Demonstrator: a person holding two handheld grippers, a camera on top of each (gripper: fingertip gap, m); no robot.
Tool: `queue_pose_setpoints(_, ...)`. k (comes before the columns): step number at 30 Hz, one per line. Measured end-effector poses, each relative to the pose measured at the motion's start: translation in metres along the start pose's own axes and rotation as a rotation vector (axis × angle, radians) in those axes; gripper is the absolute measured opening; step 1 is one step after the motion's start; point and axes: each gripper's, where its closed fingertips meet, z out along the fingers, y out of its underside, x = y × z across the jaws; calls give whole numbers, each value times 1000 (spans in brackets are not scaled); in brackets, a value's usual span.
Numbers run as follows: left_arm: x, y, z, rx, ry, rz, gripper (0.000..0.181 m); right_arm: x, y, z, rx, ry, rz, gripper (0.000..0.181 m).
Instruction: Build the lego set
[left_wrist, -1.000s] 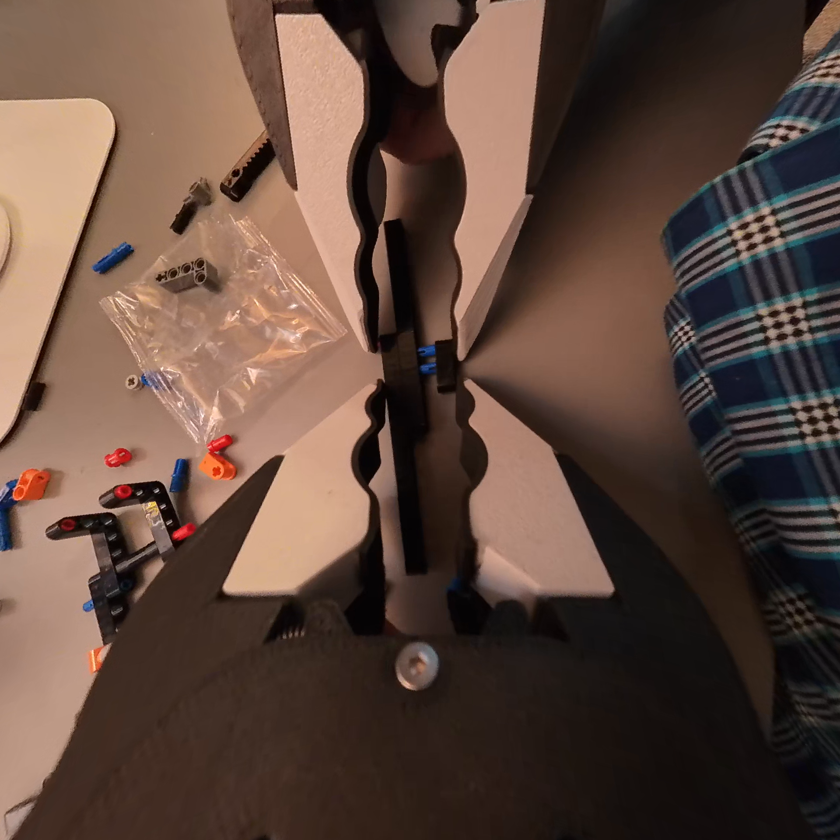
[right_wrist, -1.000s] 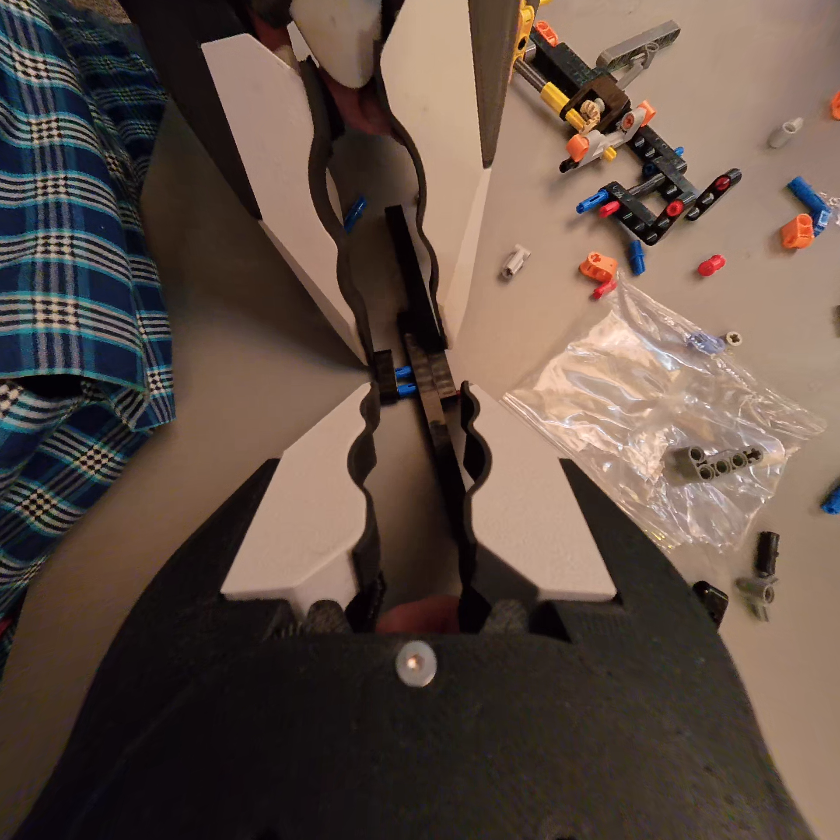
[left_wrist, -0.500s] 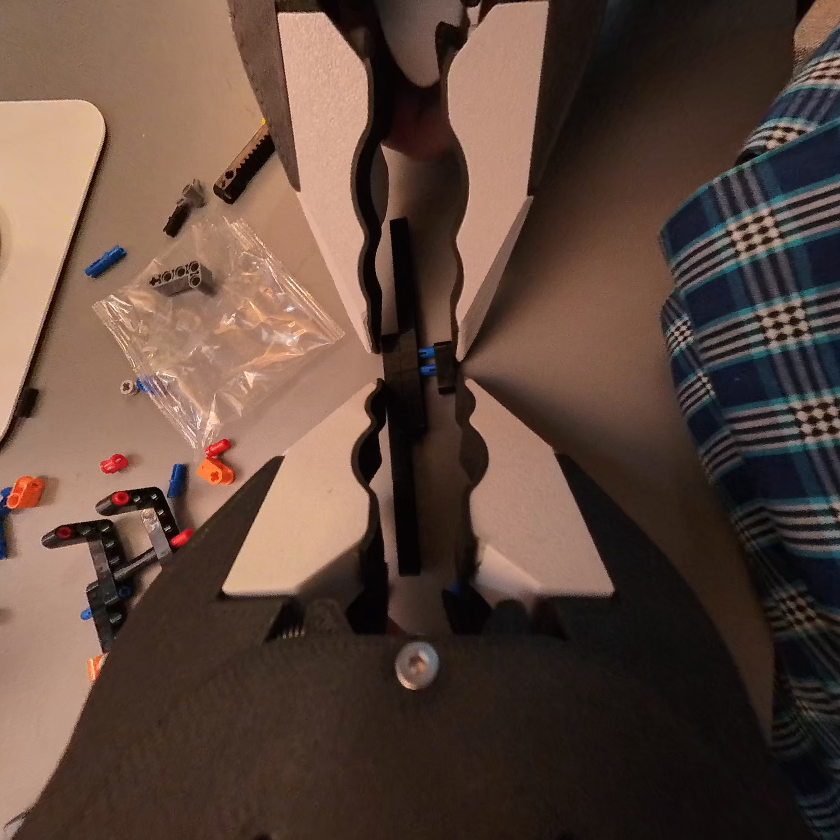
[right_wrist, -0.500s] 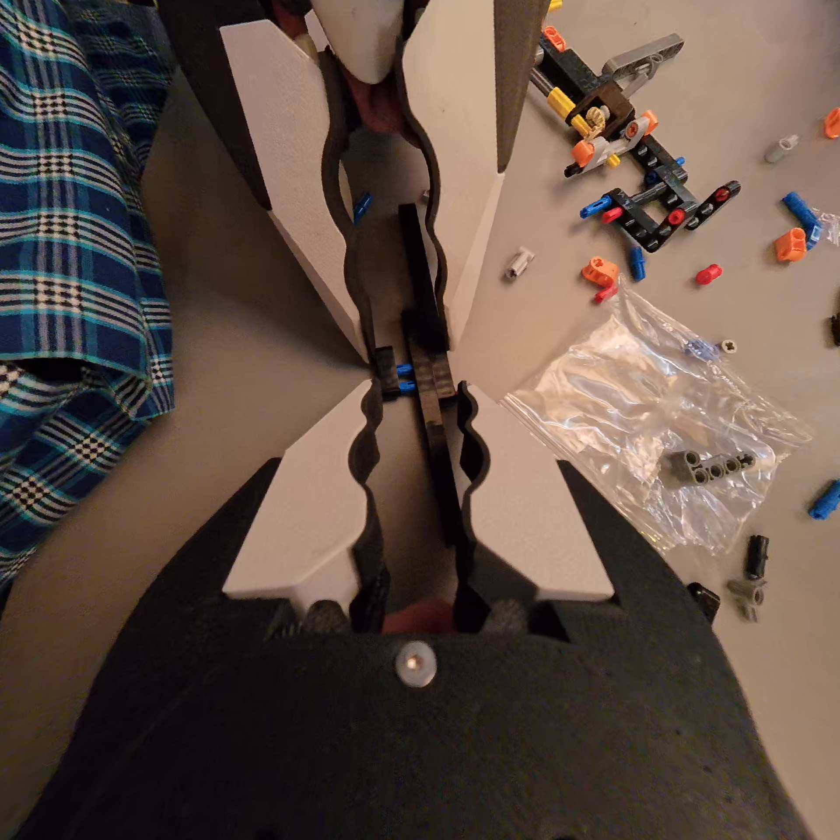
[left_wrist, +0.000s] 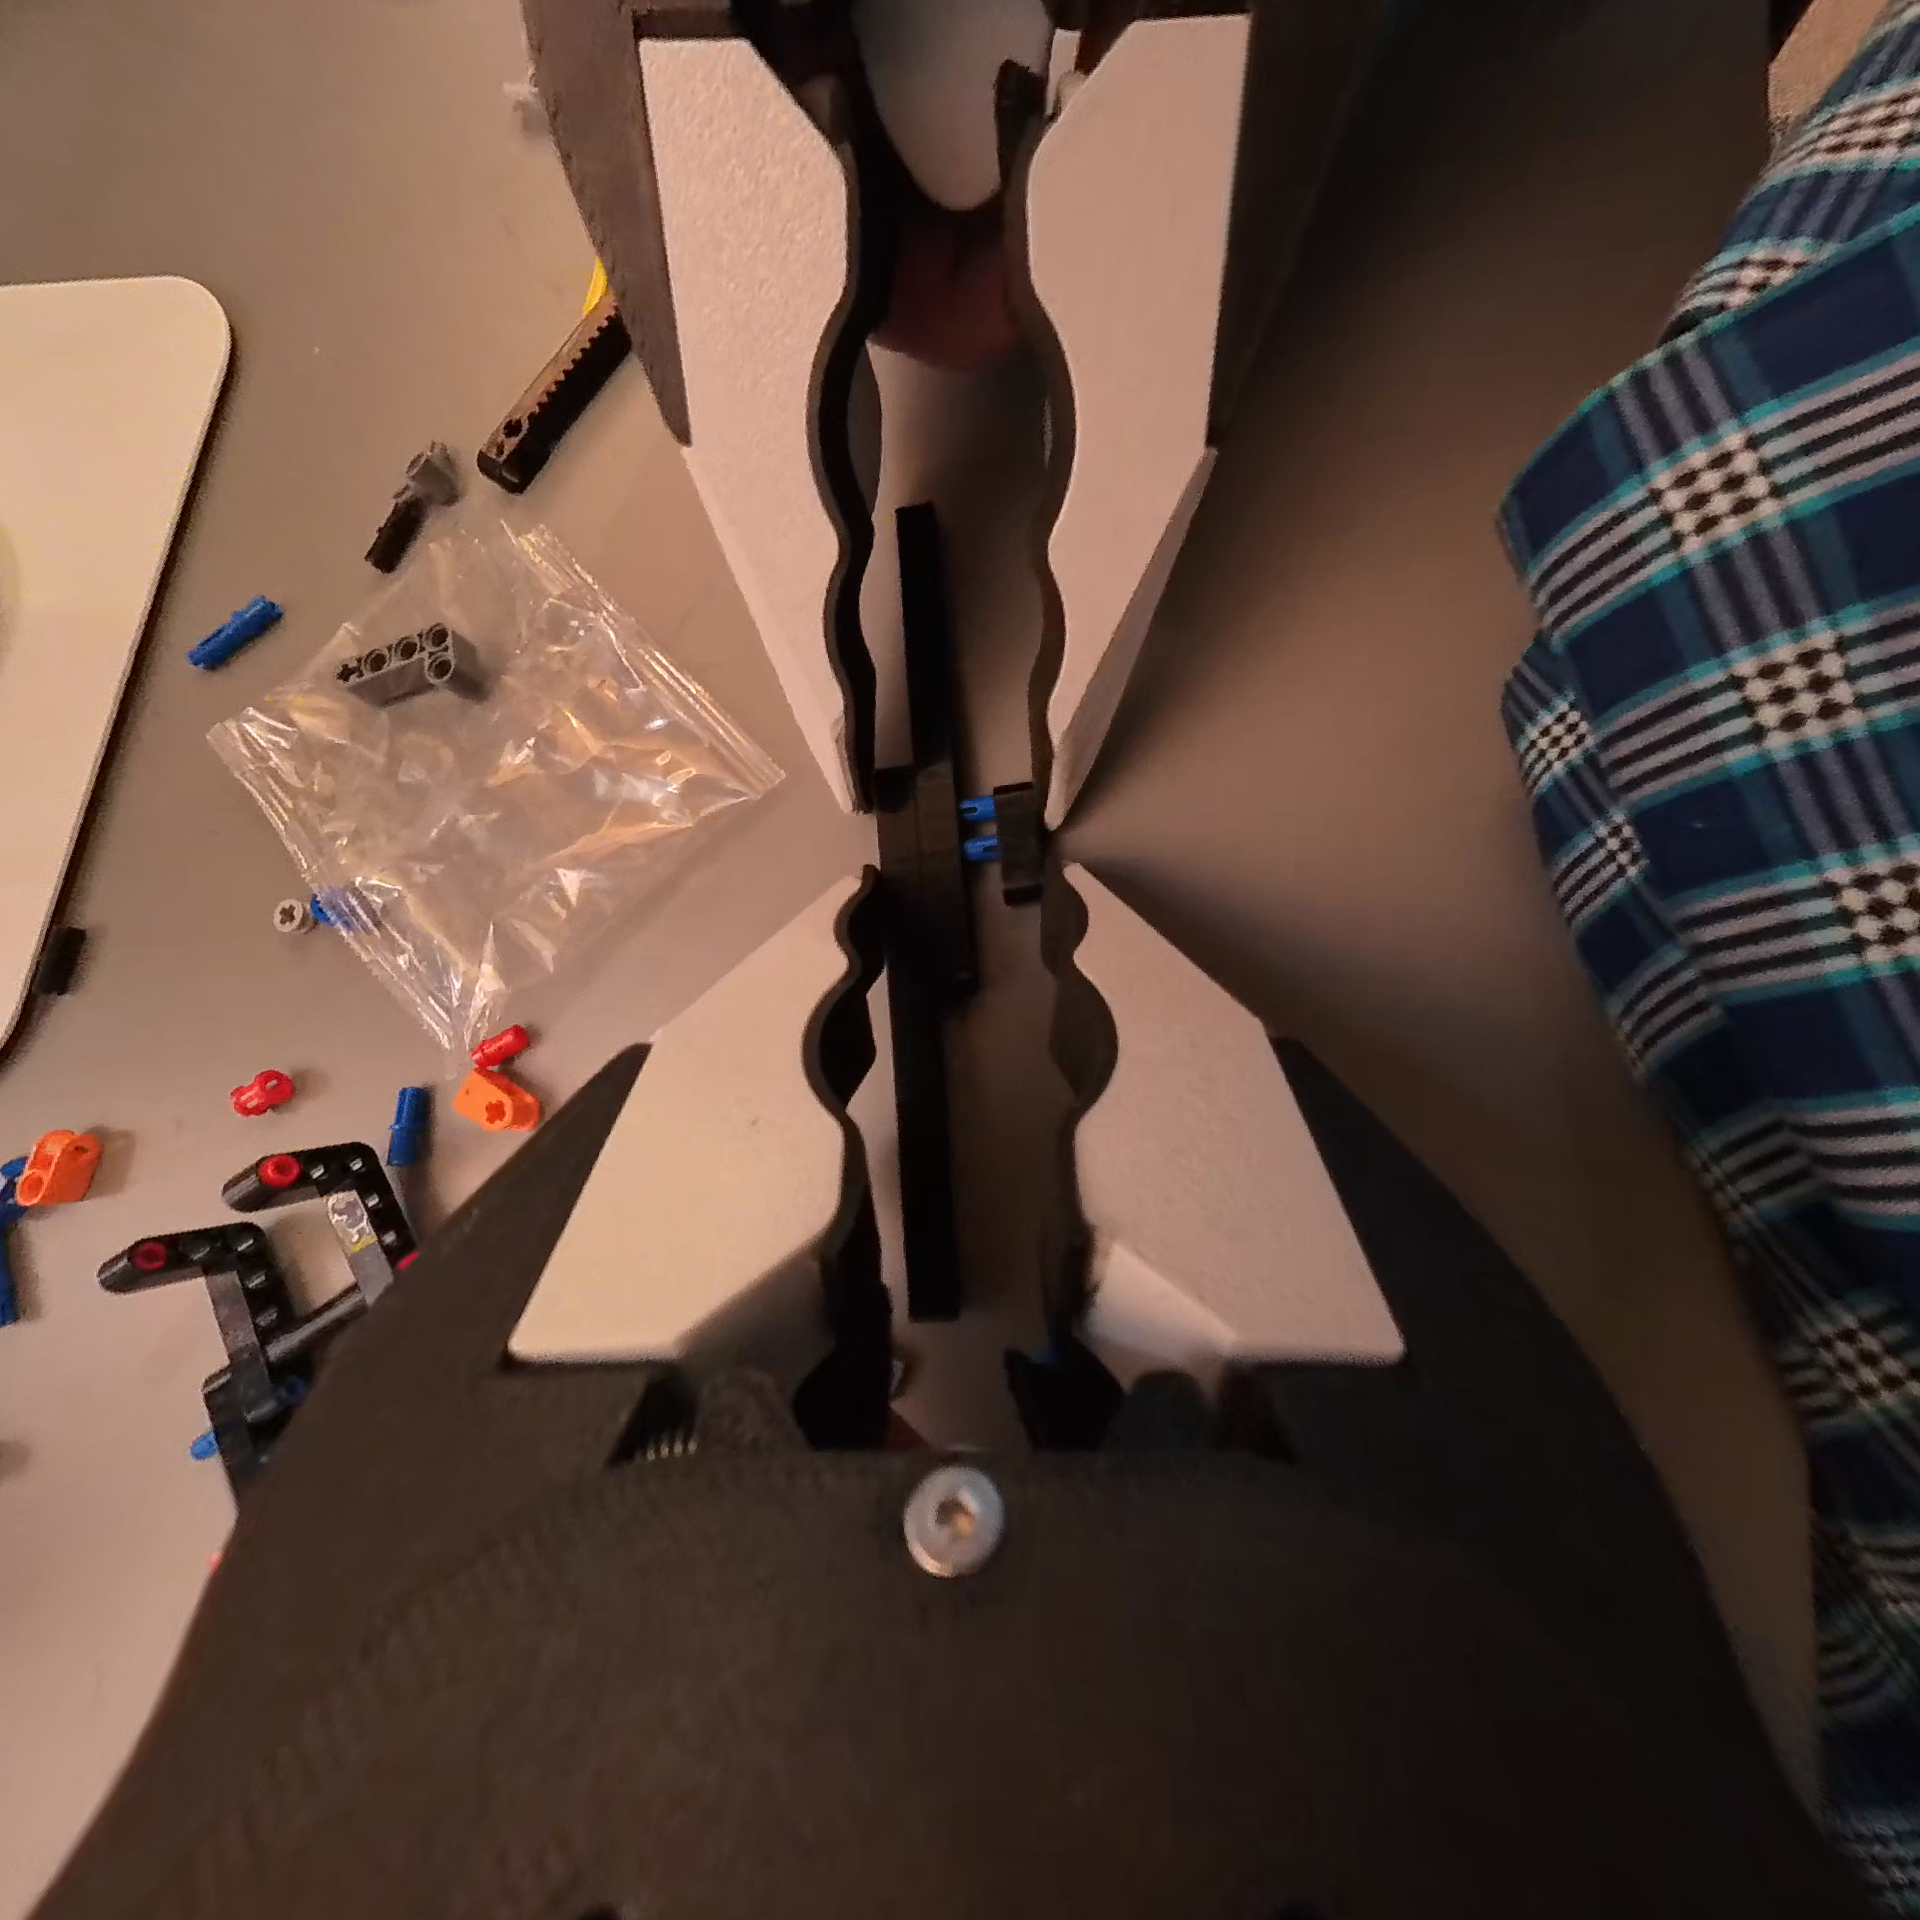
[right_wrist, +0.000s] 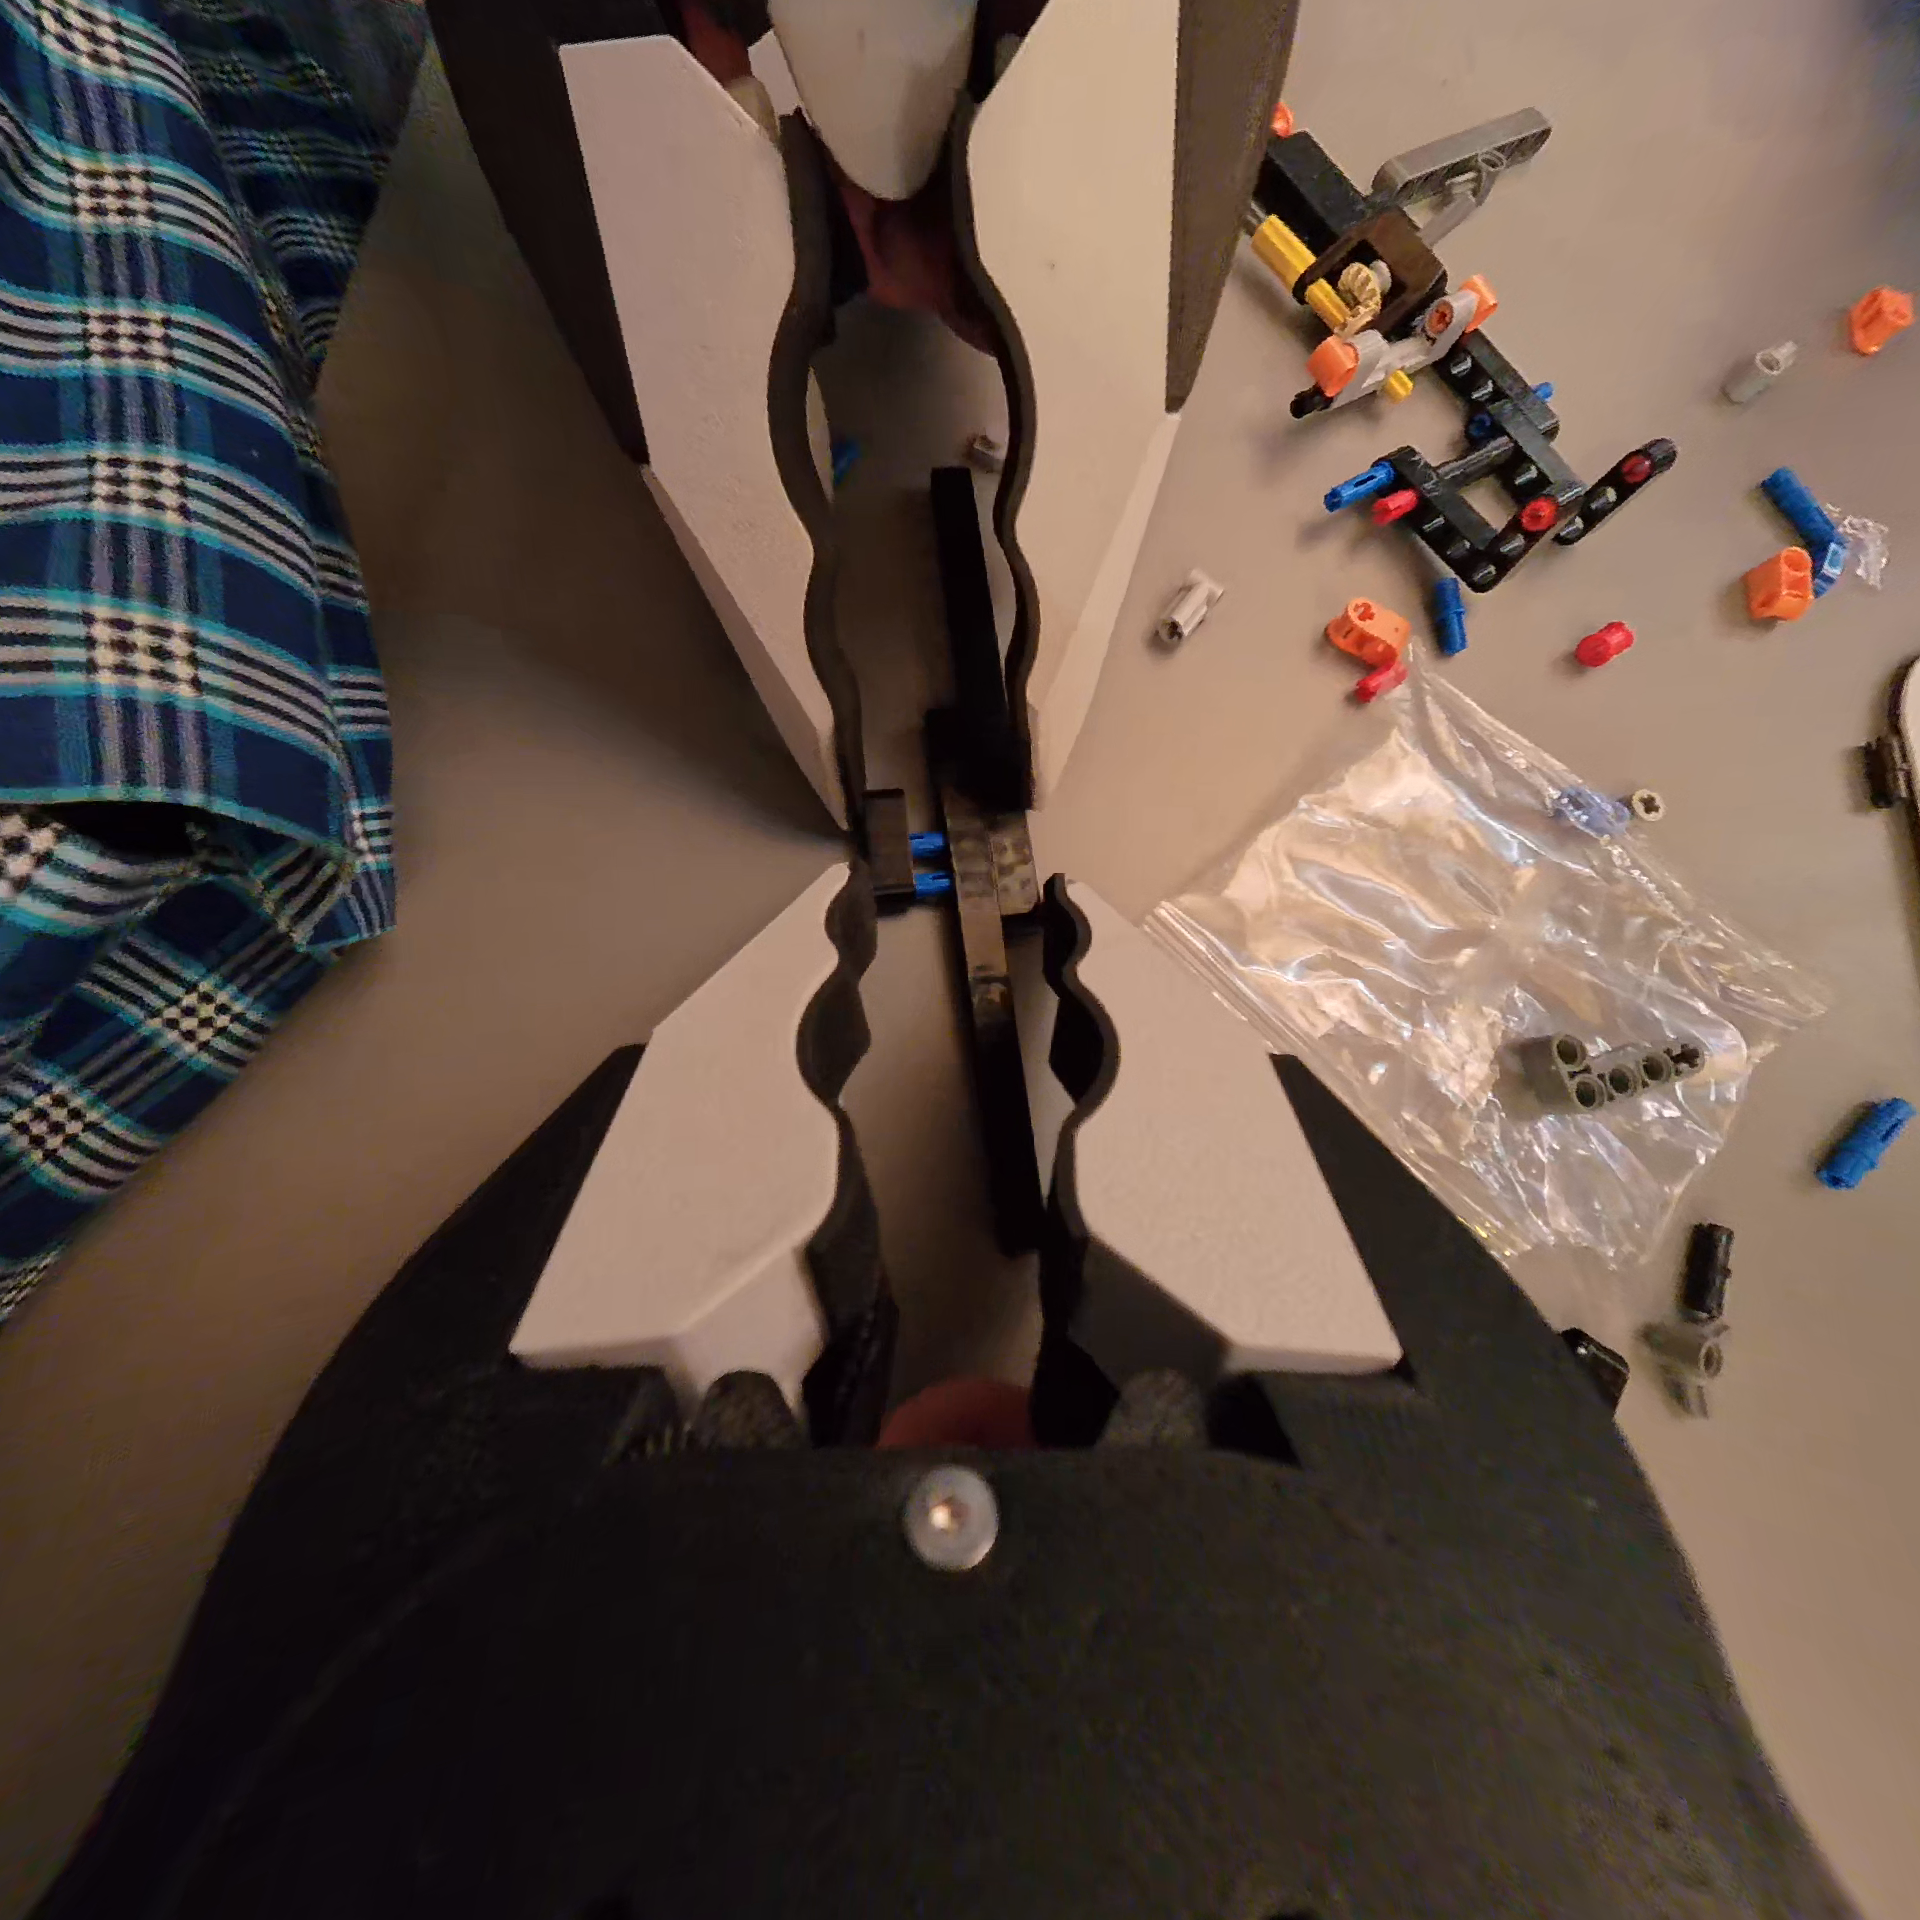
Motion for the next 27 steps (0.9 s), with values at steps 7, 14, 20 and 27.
queue_pose_setpoints(7, -1, 0, 1, 12, 26, 28, 21, 2, 0, 1, -2, 4, -12, 23)
queue_pose_setpoints(14, -1, 0, 1, 10, 15, 37, 22, 3, 0, 1, -2, -5, 3, 23)
queue_pose_setpoints(20, -9, -1, -2, -5, -3, -16, 41, 7, -4, -8, 25, -24, 67, 33)
queue_pose_setpoints(27, -14, 6, -18, -27, -36, -44, 42, 16, 7, -37, -14, 45, 112, 41)
